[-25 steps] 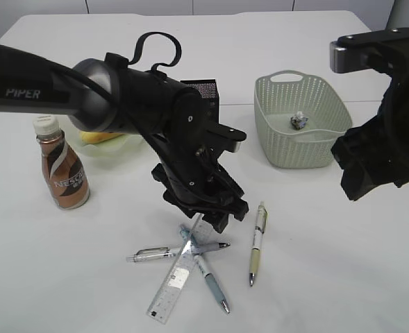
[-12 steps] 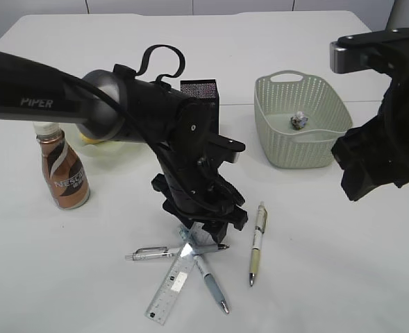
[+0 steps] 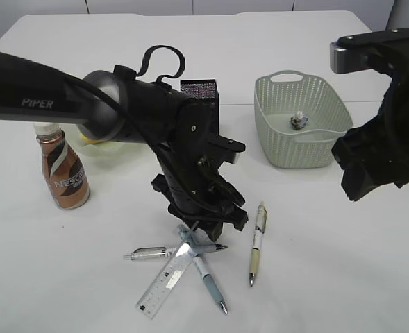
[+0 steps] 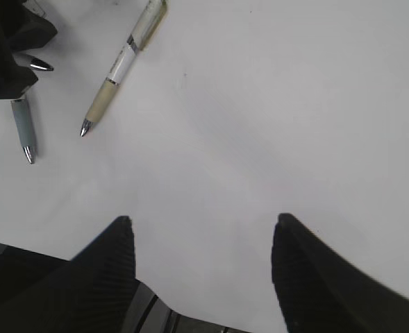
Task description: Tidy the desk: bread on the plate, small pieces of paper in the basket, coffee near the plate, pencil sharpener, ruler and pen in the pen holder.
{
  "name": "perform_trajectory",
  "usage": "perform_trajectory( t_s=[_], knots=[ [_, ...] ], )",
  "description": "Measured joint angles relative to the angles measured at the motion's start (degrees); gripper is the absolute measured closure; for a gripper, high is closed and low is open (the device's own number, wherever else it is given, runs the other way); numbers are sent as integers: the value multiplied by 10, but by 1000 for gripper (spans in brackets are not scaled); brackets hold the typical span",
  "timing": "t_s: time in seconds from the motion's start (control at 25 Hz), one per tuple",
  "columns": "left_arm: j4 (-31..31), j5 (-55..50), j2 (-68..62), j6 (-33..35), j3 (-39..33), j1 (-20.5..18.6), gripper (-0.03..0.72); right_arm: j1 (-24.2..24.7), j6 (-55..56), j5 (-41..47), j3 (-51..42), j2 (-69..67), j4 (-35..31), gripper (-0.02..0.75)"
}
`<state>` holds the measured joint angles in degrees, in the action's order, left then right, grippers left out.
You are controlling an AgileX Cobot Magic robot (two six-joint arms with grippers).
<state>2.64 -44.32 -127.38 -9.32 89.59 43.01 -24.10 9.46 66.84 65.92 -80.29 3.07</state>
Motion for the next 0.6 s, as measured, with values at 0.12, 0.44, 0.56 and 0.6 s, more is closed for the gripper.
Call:
perform_trajectory(
  t_s=[0.12, 0.44, 0.56, 0.6],
  knots=[
    [0, 2, 0, 0, 0, 0, 422, 0, 0, 0, 0, 0, 0, 253],
    [0, 5, 0, 0, 0, 0, 426, 0, 0, 1, 0, 0, 0, 252],
    [-1, 5, 0, 0, 0, 0, 427, 0, 0, 1, 0, 0, 0, 252],
    [-2, 5, 0, 0, 0, 0, 427, 0, 0, 1, 0, 0, 0, 252]
  ],
)
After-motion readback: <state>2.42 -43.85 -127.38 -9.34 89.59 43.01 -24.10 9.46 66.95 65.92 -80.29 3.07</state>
